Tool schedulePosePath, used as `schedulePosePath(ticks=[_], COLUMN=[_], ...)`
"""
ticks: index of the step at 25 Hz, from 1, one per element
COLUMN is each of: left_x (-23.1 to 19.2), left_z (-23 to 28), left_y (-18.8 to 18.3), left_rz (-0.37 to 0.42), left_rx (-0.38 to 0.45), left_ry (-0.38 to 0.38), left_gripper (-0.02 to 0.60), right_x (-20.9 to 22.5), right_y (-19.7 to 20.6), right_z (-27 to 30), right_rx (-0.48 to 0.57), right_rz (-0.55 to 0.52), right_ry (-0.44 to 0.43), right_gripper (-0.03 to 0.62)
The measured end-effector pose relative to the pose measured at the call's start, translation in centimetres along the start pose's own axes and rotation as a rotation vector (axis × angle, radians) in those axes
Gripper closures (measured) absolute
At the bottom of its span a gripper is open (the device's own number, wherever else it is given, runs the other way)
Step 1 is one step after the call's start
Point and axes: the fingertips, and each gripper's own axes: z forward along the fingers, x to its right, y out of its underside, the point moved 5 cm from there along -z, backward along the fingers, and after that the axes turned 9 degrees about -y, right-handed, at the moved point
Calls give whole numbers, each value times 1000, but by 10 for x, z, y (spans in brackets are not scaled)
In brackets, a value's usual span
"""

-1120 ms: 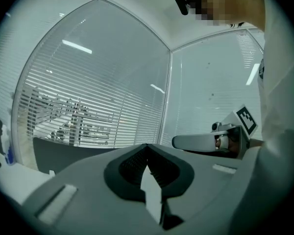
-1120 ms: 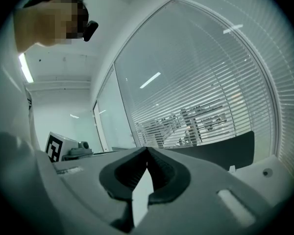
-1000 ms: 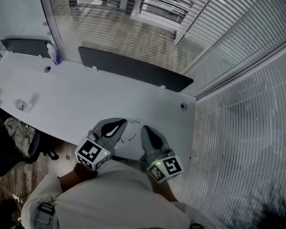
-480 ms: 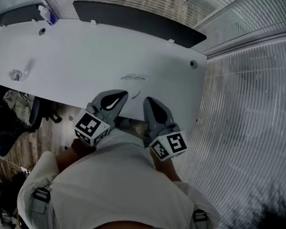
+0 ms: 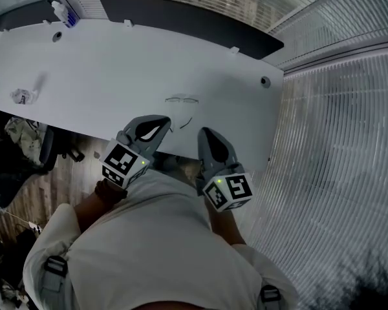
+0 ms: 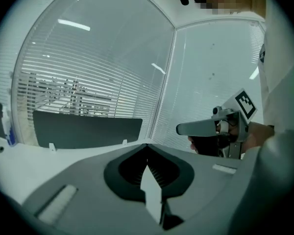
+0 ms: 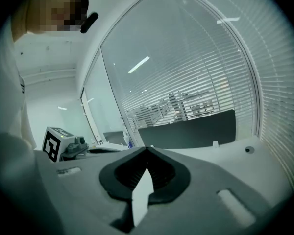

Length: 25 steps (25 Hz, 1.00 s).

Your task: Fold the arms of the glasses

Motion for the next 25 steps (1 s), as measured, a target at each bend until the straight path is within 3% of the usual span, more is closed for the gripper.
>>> schedulePosePath(ticks=[12, 19, 25], left_x=[-43, -68, -86], left_z=[54, 104, 135], left_y=[42, 95, 139], left_rz=[135, 260, 272], left_rx=[-108, -257, -358], left_ry=[16, 20, 61], left_gripper=[545, 528, 502], right_x=[47, 82, 109], right_y=[61, 106, 143], right_z=[29, 51, 69], right_rx=[-162, -249, -345], right_rz=[68, 111, 93], right_ry=[64, 96, 152], right_gripper=[547, 527, 500])
